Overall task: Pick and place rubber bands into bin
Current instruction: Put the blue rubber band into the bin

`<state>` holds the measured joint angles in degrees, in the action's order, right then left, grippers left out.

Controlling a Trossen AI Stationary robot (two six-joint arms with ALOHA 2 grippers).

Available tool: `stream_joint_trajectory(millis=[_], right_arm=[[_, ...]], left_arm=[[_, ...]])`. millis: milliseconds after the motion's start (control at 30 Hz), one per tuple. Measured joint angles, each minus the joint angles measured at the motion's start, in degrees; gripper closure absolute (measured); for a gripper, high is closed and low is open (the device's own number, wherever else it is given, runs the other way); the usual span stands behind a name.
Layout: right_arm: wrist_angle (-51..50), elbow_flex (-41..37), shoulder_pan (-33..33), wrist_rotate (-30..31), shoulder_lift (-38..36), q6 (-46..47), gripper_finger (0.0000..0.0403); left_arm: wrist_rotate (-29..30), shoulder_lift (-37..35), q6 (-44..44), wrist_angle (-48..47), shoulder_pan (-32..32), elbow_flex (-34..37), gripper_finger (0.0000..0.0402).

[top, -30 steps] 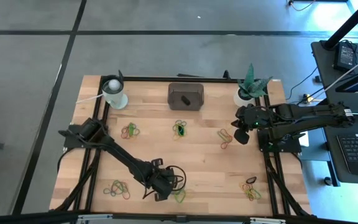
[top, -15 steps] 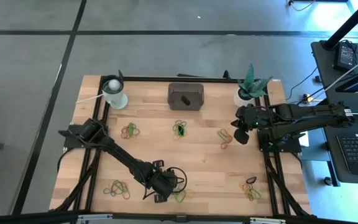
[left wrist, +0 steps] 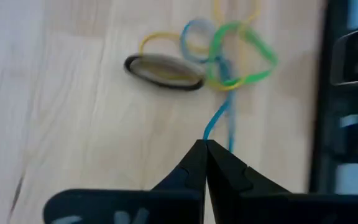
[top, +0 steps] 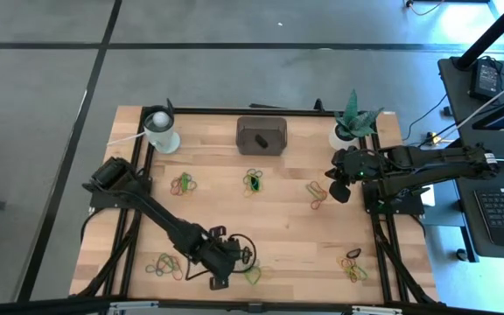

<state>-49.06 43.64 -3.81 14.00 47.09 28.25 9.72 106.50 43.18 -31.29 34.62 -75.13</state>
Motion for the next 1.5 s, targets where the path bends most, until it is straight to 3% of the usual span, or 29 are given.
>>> stream_joint_trajectory(millis=[133,567,767,1067,1233,1500], right_arm=[[0.0,0.0,0.0,0.0,0.0,-0.1,0.0395],[0.0,0.0,0.0,0.0,0.0,-0.3,0.0395],[0.0,0.0,0.0,0.0,0.0,-0.3,0.0395],[1.0,0.0,0.0,0.0,0.0,0.0,0.0395],[3.0,0.0,0.0,0.0,0.0,0.0,0.0396],[3.1,0.0,0.0,0.0,0.0,5.4,0.0395]], left_arm=[[1.3,-2.9,-1.8,0.1,0.2,0.0,0.04],[15.7,-10.9,-9.9,3.7,-0.7,-0.1,0.04],[16.2,-11.2,-16.2,9.1,-2.7,-0.1,0.0399],[16.2,-11.2,-18.0,10.3,-8.4,-0.1,0.0399],[15.2,-11.2,-20.1,10.3,-14.3,-0.1,0.0398],[7.6,-11.2,-27.6,10.3,-27.5,-0.1,0.0398]])
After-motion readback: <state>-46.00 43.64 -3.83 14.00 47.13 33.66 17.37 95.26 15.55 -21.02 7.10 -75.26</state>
